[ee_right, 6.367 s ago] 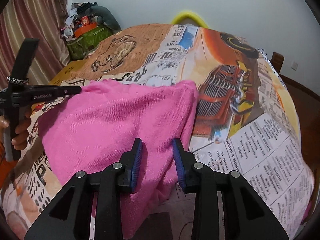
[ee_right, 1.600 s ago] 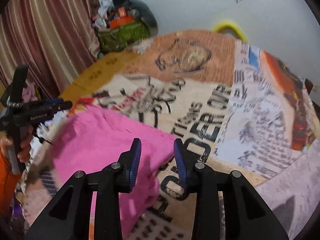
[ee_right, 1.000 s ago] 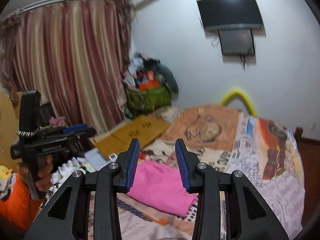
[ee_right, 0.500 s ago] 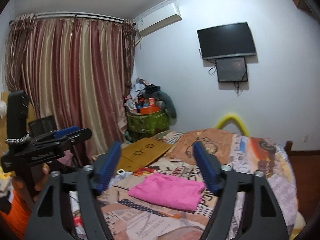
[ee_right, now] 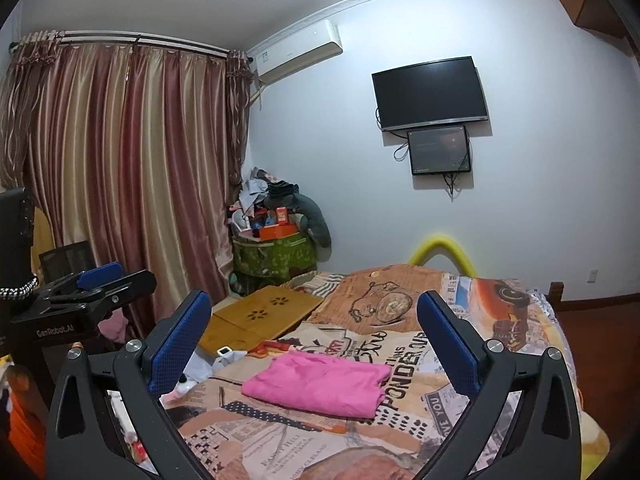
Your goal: Fold small clothes
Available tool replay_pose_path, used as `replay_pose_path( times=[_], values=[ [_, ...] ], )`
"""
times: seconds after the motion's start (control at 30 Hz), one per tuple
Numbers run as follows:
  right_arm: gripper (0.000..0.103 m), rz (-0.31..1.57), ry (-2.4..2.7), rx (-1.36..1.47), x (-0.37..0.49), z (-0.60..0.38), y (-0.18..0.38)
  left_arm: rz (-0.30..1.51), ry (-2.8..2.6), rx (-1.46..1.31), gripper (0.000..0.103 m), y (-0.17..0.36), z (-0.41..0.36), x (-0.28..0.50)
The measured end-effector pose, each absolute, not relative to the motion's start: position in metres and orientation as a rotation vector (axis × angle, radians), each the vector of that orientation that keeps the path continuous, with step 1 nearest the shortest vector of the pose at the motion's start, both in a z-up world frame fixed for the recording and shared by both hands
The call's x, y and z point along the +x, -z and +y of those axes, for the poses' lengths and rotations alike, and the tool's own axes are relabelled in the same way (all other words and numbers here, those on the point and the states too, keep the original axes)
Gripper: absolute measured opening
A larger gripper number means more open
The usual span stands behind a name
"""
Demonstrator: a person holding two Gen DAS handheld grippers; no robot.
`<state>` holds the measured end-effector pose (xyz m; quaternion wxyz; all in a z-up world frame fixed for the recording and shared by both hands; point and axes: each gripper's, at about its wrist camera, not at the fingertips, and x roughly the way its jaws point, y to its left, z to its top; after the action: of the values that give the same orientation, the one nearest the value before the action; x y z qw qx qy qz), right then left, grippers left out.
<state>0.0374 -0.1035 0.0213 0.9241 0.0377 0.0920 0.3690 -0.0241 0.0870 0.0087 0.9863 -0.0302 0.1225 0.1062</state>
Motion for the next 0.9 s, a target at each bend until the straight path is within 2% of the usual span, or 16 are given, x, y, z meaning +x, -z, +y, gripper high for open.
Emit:
replay_pose_path(
  times=[0.9],
  values=[
    [0.102,0.208,-0.722,0.044,0.0319,-0.1016,-0.0190,0.258,-0.180,-0.054,0.103,-0.0012,0.0864,-0.0208]
  ],
)
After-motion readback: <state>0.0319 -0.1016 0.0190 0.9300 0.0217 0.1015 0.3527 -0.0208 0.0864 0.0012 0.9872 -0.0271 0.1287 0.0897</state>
